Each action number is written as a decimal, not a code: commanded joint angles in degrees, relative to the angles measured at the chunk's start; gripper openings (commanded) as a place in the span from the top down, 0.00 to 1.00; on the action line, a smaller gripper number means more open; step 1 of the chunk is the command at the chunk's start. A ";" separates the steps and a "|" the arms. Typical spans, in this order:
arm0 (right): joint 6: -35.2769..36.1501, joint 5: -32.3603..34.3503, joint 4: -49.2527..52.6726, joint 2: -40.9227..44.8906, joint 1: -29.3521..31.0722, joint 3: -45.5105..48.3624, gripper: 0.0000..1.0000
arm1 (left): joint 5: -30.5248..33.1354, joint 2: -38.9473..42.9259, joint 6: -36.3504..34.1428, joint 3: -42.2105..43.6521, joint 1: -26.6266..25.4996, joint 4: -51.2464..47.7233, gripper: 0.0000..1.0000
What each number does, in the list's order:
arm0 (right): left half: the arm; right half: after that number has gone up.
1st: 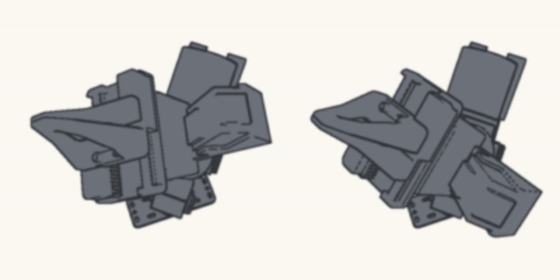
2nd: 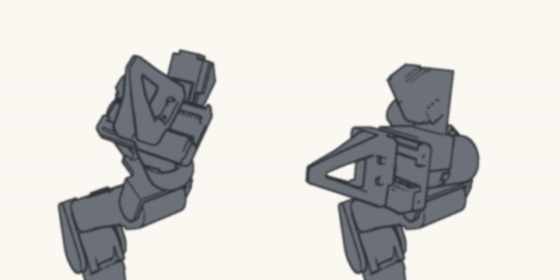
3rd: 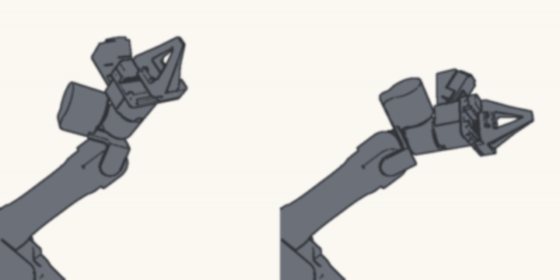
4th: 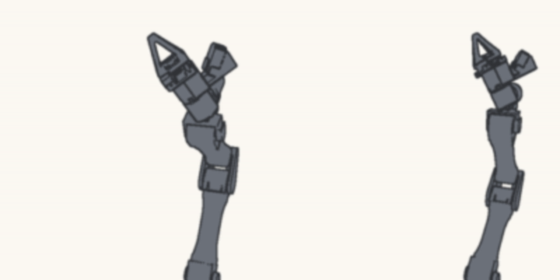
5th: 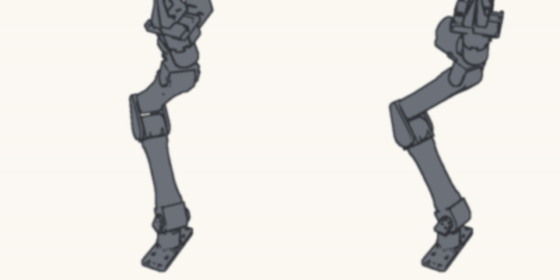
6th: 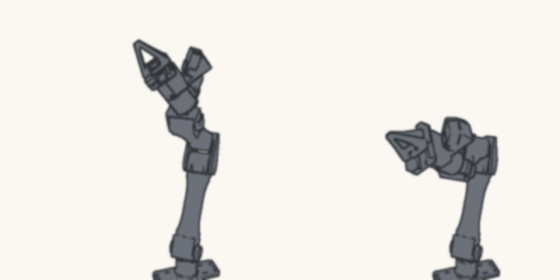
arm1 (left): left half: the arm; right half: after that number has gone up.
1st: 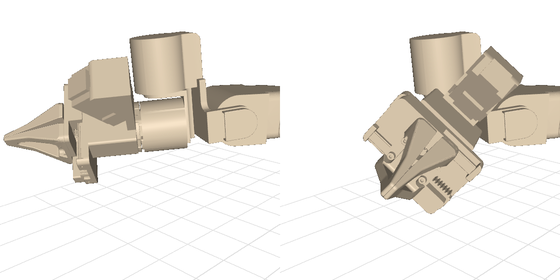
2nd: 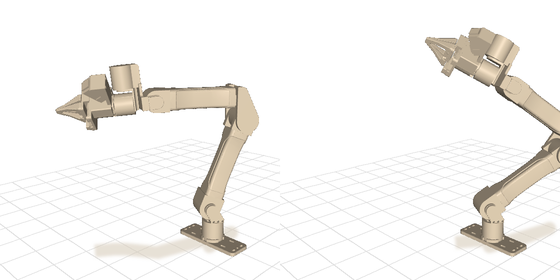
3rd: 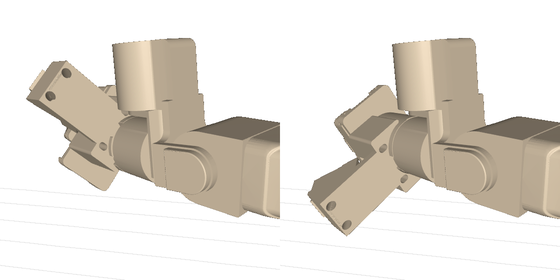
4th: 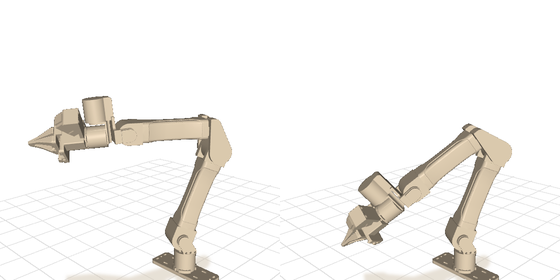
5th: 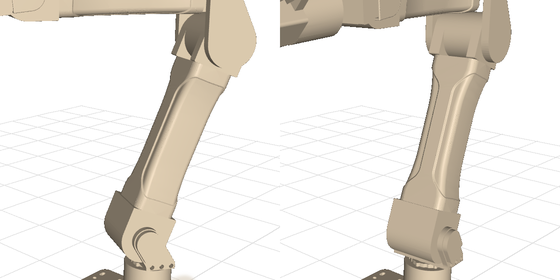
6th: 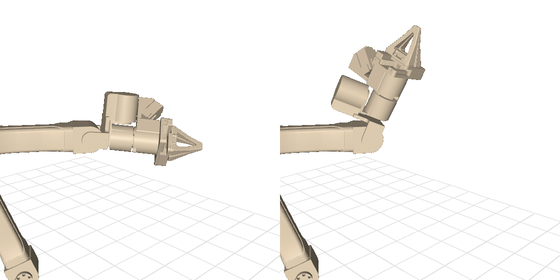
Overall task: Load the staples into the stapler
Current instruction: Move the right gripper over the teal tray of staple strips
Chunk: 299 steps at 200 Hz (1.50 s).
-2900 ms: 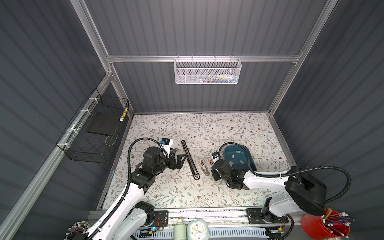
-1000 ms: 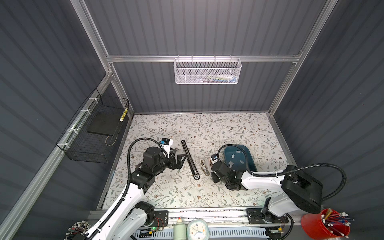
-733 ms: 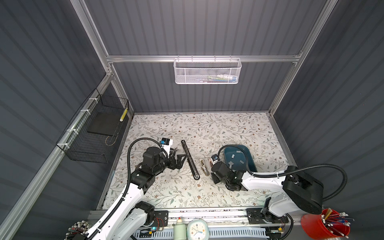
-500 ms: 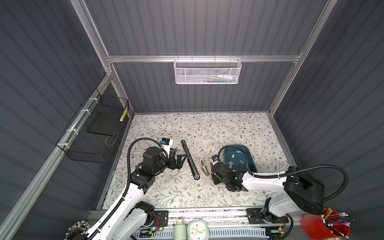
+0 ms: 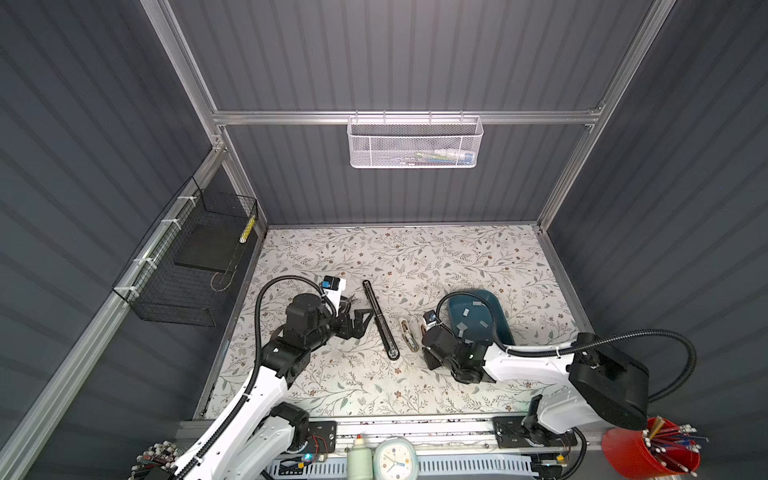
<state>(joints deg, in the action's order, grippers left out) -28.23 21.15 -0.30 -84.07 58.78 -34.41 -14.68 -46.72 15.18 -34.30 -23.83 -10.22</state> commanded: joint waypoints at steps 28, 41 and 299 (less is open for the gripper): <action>-0.66 1.42 4.79 3.36 0.39 -1.64 0.61 | -1.06 1.16 -0.76 -0.40 0.11 -0.06 0.01; -1.10 2.03 5.51 4.32 0.45 -1.63 0.60 | -1.18 0.93 -0.74 -0.37 0.10 -0.07 0.01; -5.83 -8.56 15.37 -1.97 -30.39 -13.09 0.56 | 3.54 -6.98 -8.67 1.97 0.10 17.92 0.01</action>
<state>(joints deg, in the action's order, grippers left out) -35.55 14.87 16.95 -84.07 28.75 -45.63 -11.99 -54.41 7.62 -33.06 -23.83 6.46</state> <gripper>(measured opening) 0.432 0.994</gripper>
